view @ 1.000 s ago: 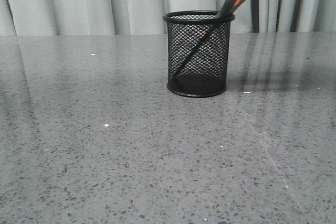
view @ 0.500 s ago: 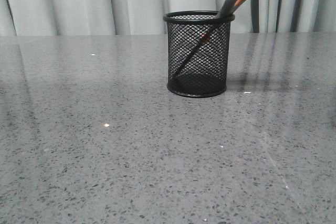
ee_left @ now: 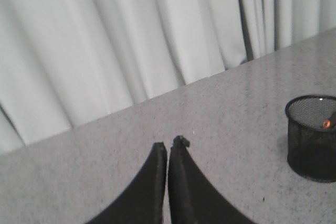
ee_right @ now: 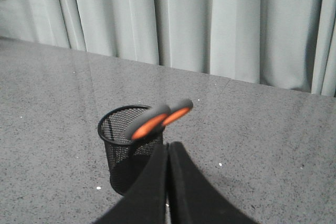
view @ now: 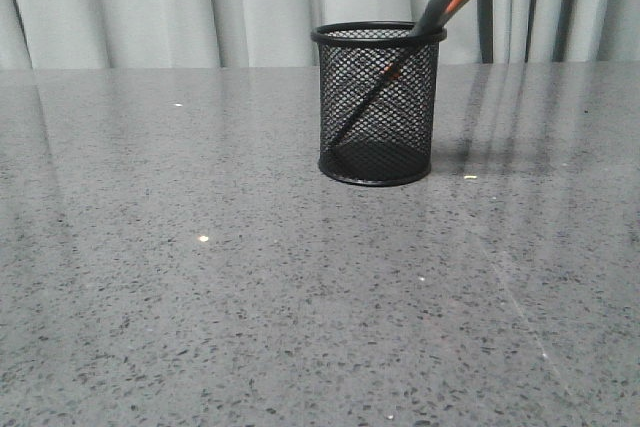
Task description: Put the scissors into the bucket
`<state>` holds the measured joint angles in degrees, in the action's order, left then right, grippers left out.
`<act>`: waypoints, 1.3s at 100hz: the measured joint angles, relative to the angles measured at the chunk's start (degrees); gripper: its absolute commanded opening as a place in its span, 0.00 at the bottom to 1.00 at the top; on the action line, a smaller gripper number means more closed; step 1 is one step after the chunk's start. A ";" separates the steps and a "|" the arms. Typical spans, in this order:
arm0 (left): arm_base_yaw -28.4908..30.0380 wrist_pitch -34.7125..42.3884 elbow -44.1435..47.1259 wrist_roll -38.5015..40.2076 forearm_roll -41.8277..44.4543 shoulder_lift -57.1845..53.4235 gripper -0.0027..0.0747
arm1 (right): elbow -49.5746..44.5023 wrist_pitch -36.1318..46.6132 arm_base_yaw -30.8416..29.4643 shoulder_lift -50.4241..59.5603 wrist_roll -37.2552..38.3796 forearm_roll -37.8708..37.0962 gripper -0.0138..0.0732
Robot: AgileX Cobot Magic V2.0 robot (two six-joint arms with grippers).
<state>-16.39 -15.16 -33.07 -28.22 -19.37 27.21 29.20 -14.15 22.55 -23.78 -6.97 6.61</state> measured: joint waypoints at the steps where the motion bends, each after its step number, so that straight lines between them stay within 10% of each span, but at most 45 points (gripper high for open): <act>1: 0.00 0.48 1.61 0.00 -0.20 -0.55 0.01 | -0.56 0.87 0.00 0.39 0.00 0.00 0.09; 34: 0.00 9.06 22.86 0.00 -5.67 -24.53 0.01 | -16.94 9.42 0.00 13.70 0.10 2.30 0.09; 130: 0.27 12.26 24.59 3.46 3.90 -27.34 0.01 | -17.58 10.58 0.00 14.26 0.20 2.39 0.08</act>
<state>-16.12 -2.90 -8.48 -24.76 -15.47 -0.12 11.62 -3.58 22.55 -9.51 -6.78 9.00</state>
